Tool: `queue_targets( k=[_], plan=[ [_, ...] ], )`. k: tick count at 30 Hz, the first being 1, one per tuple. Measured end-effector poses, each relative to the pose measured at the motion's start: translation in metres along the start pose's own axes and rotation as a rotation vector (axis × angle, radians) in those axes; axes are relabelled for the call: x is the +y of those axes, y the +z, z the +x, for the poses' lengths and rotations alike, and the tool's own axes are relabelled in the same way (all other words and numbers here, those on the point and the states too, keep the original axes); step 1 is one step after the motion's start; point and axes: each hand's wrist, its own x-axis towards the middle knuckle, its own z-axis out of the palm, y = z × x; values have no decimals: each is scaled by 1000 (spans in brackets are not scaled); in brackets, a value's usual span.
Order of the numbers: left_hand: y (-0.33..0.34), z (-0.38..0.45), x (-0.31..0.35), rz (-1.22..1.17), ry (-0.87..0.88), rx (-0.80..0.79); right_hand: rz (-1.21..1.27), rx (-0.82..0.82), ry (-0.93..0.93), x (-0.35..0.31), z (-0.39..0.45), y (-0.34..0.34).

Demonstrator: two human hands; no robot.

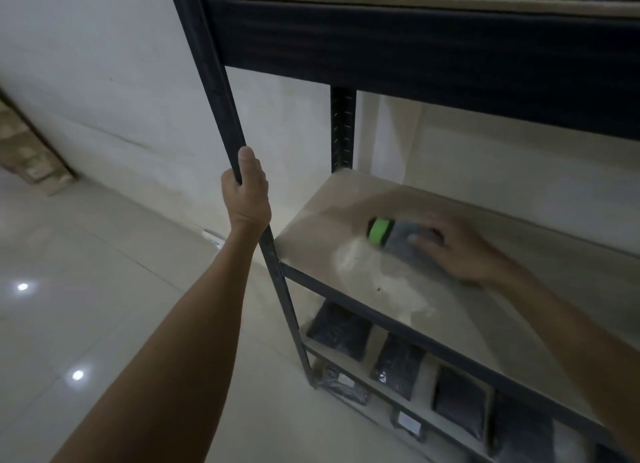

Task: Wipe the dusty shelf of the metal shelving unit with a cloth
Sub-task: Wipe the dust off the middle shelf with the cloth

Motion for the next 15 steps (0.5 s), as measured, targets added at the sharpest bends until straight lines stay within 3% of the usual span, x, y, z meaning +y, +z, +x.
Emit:
queue_targets(
  k=[2, 4, 9, 12, 15],
  plan=[
    [1, 0, 0, -1, 0, 6, -89, 146, 39, 20, 40, -13],
    [1, 0, -1, 12, 7, 16, -168, 167, 31, 26, 79, -20],
    [1, 0, -3, 11, 17, 20, -206, 116, 26, 17, 141, 8],
    [1, 0, -4, 23, 17, 31, -160, 109, 114, 12, 146, 33],
    [0, 1, -6, 24, 15, 42, -67, 30, 28, -1, 130, 39]
  ],
)
